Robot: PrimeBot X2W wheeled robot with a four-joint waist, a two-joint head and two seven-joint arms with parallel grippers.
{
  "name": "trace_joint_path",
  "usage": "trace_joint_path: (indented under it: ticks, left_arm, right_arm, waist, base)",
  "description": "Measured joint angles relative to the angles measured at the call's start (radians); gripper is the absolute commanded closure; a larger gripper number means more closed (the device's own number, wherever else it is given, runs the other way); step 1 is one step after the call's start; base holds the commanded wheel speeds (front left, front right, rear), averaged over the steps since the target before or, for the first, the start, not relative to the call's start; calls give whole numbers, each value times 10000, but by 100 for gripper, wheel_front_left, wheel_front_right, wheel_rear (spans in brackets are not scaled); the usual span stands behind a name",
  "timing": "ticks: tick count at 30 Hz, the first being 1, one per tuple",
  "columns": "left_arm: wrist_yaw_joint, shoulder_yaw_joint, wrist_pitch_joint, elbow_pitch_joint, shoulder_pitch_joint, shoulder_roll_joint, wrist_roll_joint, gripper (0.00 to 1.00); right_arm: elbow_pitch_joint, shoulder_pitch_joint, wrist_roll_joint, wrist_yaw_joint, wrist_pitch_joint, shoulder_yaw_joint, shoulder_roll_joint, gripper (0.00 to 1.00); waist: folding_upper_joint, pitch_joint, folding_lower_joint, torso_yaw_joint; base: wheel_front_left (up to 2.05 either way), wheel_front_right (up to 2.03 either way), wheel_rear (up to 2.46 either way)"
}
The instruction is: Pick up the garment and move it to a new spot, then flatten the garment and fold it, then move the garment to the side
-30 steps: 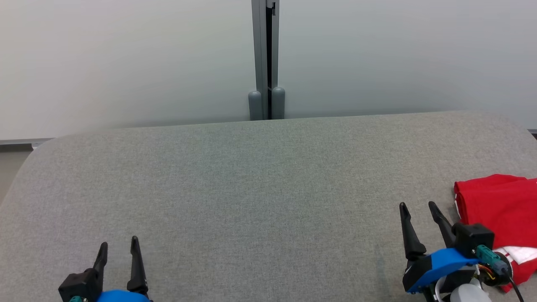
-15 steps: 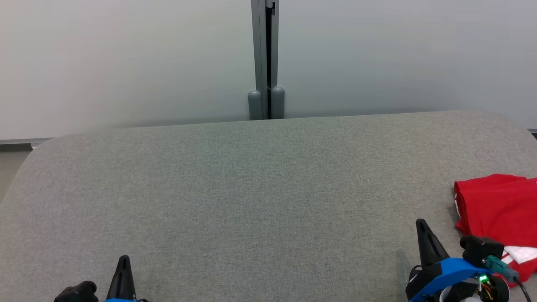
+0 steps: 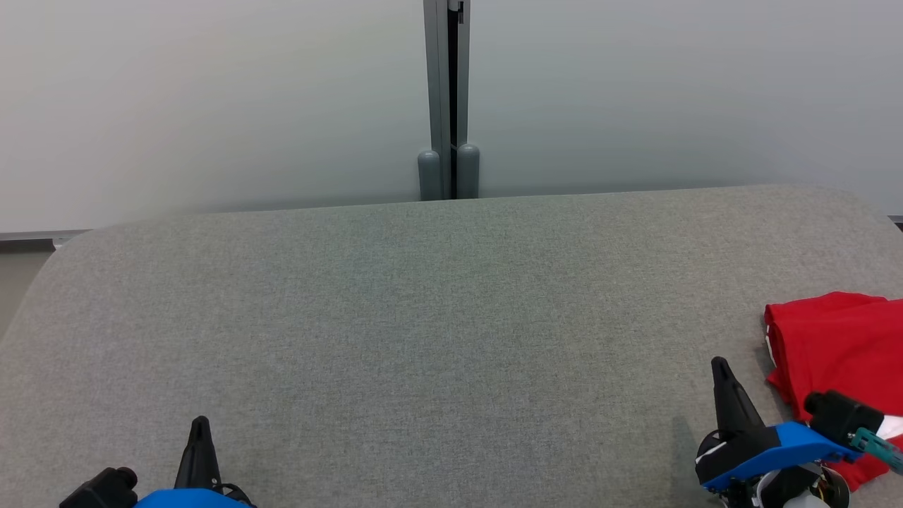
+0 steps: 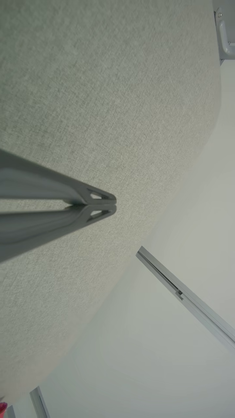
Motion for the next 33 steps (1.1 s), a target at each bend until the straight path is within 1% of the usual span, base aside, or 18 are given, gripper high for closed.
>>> trace_joint_path:
  ticks: [16, 33]
  left_arm:
    - [0, 15, 593, -443, -201, 2, -2290, 100]
    - [0, 67, 1122, -842, -392, 10, -4353, 100]
  right_arm:
    - [-545, 122, 2410, -2, 606, -121, -10, 100]
    - [-1022, 180, 4548, -2, 1131, -222, -21, 100]
  waist:
    - [2, 33, 0, 22]
    - [2, 68, 0, 45]
  base:
    - [0, 0, 0]
    - [0, 0, 0]
